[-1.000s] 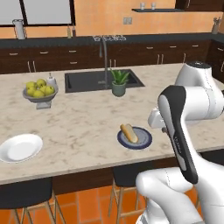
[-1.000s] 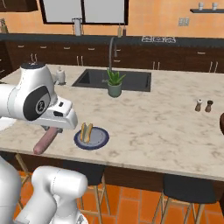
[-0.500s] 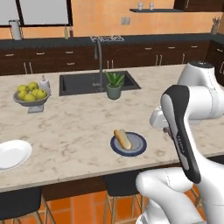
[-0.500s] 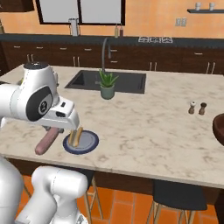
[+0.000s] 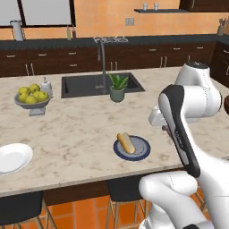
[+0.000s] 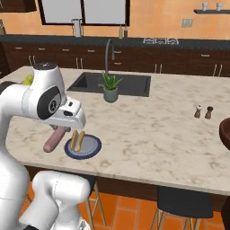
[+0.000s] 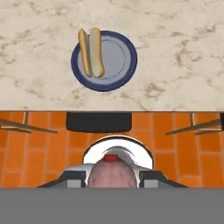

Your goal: Place one bun and one sausage from the bowl on each plate.

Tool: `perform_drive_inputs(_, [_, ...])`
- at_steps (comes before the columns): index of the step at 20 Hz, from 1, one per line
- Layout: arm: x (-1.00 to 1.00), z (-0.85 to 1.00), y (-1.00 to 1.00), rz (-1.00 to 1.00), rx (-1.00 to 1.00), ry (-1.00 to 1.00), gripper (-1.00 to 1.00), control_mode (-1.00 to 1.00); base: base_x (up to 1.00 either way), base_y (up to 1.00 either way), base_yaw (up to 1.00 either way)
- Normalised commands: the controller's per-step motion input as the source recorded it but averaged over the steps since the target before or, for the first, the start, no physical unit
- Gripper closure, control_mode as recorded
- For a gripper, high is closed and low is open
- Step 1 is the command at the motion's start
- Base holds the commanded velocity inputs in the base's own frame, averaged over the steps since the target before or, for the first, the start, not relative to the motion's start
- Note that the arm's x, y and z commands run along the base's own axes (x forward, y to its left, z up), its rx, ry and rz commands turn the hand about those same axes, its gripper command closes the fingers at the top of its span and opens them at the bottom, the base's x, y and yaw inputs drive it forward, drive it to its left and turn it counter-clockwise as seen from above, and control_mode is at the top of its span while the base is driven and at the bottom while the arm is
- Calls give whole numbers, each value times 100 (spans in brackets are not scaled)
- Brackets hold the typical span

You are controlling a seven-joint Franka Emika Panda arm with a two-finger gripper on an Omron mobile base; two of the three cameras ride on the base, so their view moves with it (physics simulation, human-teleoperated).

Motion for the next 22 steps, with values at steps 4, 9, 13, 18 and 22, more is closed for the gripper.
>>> perform_drive_inputs(4, [100,-43,-2,0,0,-1,100,-100,0,0,0])
perform_drive_inputs(9, [100,-86,0,0,-1,-3,100,-100,0,0,0])
perform_drive_inputs(13, [100,-86,0,0,0,-6,100,-100,0,0,0])
perform_drive_inputs(18, [65,-56,-2,0,0,-1,100,-100,0,0,0])
perform_drive_inputs(22, [24,-44,0,0,0,0,100,-100,0,0,0])
